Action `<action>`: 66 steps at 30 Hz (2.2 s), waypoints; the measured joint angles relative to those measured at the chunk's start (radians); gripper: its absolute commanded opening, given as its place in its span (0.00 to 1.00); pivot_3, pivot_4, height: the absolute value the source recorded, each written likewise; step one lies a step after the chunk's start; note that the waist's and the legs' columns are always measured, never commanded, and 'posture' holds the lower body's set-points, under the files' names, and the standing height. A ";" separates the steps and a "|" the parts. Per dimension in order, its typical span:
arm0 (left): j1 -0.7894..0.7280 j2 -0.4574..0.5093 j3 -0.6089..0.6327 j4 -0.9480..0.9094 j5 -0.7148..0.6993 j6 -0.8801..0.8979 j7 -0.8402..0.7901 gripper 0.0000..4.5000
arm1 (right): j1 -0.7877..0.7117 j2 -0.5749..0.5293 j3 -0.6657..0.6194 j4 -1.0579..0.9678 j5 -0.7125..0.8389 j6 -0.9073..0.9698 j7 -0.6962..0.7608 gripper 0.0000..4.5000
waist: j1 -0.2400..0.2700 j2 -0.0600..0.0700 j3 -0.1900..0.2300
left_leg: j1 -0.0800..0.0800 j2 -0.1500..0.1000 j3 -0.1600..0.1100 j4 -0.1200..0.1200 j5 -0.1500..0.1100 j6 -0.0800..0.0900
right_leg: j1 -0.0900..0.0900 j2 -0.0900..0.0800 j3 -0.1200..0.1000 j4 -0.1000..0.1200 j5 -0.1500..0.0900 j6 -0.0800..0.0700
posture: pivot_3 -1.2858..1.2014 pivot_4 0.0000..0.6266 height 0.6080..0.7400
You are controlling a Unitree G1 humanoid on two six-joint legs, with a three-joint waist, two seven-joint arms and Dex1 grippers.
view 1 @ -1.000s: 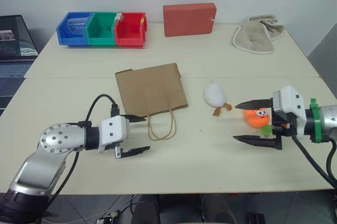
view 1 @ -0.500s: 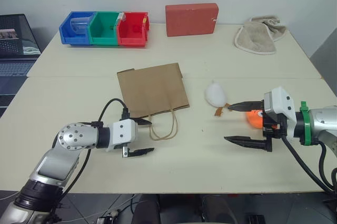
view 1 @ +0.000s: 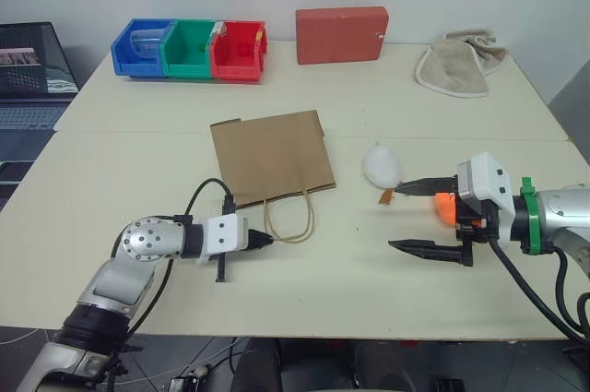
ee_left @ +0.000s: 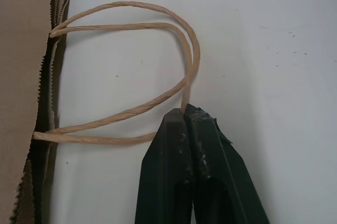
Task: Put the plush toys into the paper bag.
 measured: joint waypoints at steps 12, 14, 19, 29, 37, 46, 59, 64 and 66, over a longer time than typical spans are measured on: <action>-0.045 0.040 0.055 -0.249 -0.344 0.518 -0.108 0.01 | 0.030 0.000 -0.009 -0.018 0.022 0.008 -0.008 1.00 | 0.000 0.000 0.000 | -0.001 0.000 -0.002 0.000 0.000 0.000 | -0.001 0.000 -0.001 0.000 0.000 0.000 | 0.52 0.24 1.00; -0.094 0.045 0.085 -0.291 -0.437 0.639 -0.115 0.01 | 0.033 0.001 -0.009 -0.022 0.021 0.008 -0.016 1.00 | 0.000 0.000 0.000 | -0.001 0.000 -0.002 0.000 0.000 0.000 | 0.000 0.000 -0.001 0.000 0.000 0.000 | 0.52 0.24 1.00; -0.177 0.034 0.116 -0.337 -0.610 0.867 -0.093 0.01 | 0.033 0.044 -0.004 -0.037 0.018 0.010 -0.068 1.00 | -0.002 0.000 0.000 | -0.001 0.000 -0.002 0.000 0.000 0.000 | -0.001 0.001 -0.002 0.000 0.000 0.000 | 0.52 0.24 1.00; -0.305 -0.042 0.198 -0.354 -0.831 1.121 0.057 0.00 | -0.004 0.188 0.137 -0.041 -0.035 0.041 -0.225 0.33 | -0.004 -0.001 0.000 | -0.001 0.000 -0.003 0.000 0.000 0.000 | -0.001 0.001 -0.002 0.000 0.000 0.000 | 0.52 0.24 1.00; -0.320 -0.075 0.209 -0.370 -0.851 1.144 0.106 0.00 | -0.095 0.448 0.280 0.138 -0.202 -0.021 -0.391 0.01 | -0.004 -0.002 -0.001 | -0.002 0.000 -0.003 0.000 0.000 0.000 | -0.002 0.001 -0.002 0.001 0.000 0.000 | 0.52 0.24 1.00; -0.320 -0.103 0.217 -0.371 -0.871 1.157 0.153 0.00 | -0.178 0.657 0.377 0.348 -0.356 -0.106 -0.484 0.01 | -0.004 -0.002 -0.001 | -0.002 0.000 -0.003 -0.001 0.000 0.000 | -0.002 0.001 -0.002 0.001 0.000 0.000 | 0.52 0.24 1.00; -0.447 -0.091 0.352 -0.260 -0.887 1.125 0.240 0.00 | -0.288 0.928 0.391 0.781 -0.523 -0.232 -0.692 0.01 | -0.004 -0.003 -0.002 | -0.001 0.000 -0.004 -0.001 0.000 -0.001 | -0.002 0.001 -0.004 0.002 0.000 -0.001 | 0.52 0.24 1.00; -0.552 -0.077 0.363 -0.210 -0.831 1.057 0.241 0.00 | -0.298 0.959 0.376 0.807 -0.547 -0.236 -0.705 0.01 | -0.006 -0.003 -0.002 | -0.001 0.000 -0.004 -0.002 0.000 -0.001 | -0.003 0.001 -0.004 0.002 0.000 -0.001 | 0.52 0.24 1.00; -0.582 -0.072 0.366 -0.194 -0.809 1.030 0.237 0.00 | -0.306 0.970 0.366 0.819 -0.551 -0.236 -0.714 0.01 | -0.007 -0.003 -0.002 | -0.001 0.000 -0.004 -0.002 0.000 -0.001 | -0.003 0.001 -0.004 0.002 0.000 -0.001 | 0.52 0.24 1.00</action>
